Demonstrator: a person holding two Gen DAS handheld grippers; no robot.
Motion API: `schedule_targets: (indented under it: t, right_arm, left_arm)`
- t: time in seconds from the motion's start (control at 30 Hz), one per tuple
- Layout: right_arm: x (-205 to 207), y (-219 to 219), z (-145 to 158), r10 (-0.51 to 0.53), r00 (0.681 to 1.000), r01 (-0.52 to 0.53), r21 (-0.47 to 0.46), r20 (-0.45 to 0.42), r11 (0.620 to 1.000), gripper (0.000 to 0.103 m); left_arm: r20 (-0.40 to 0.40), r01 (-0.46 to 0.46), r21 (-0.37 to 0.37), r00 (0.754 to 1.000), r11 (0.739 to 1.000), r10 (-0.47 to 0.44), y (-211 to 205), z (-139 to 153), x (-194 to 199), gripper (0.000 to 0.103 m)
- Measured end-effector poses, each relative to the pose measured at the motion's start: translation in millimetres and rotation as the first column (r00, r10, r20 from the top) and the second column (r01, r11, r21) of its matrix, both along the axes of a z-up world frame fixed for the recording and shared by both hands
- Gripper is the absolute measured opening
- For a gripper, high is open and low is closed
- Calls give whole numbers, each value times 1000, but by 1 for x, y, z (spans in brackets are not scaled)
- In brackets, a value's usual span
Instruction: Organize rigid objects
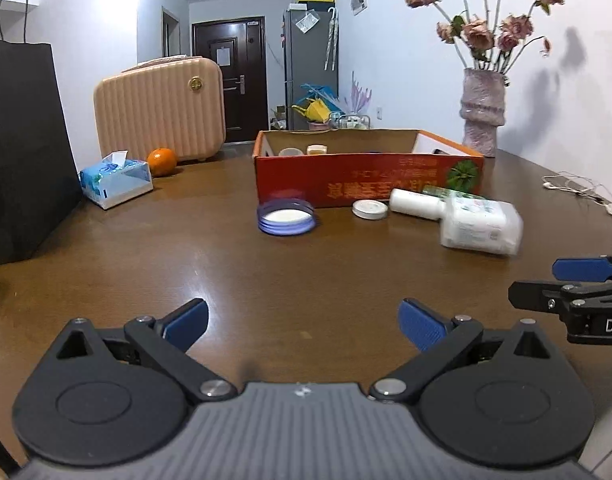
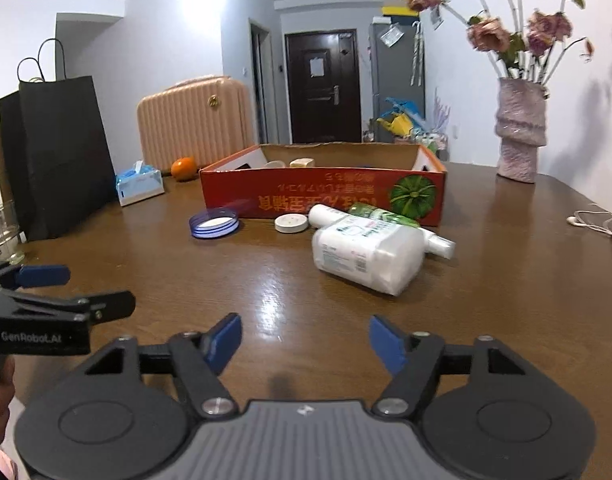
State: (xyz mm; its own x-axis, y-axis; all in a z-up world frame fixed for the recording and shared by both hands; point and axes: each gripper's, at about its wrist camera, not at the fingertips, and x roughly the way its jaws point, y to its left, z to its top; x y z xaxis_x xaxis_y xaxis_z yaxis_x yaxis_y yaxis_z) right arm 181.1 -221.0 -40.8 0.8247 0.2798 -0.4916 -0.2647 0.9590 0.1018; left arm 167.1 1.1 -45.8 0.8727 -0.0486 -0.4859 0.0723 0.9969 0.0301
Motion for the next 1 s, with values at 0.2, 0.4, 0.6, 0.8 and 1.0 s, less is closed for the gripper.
schedule_targets:
  t: [0.2,0.4,0.6,0.8,1.0]
  right_arm:
    - [70,38,4,46,998,-47,-38,-46,998,60]
    - [148,72,3,21,997,-30,-118,-75,992,41]
    - [195,83,-5,31,992,-47,-122,-124,991,39]
    - [218,94,-11,48,990,-65,-124,-133,990,40]
    - [212,94,-9,70,991,-82,-106,-116,991,38]
  left_arm:
    - [-40,35,19,999,999,-34,14,9,69,103]
    - [-75,104,77,992,992,-98,16,8,152,99]
    - [-167,147,14,976,989,-142,28,-8,204,77]
    - [-184,184,-37,965,982,-188,35,-20,212,67]
    - [-170,174,-17,970,985,-174,35,-16,203,67]
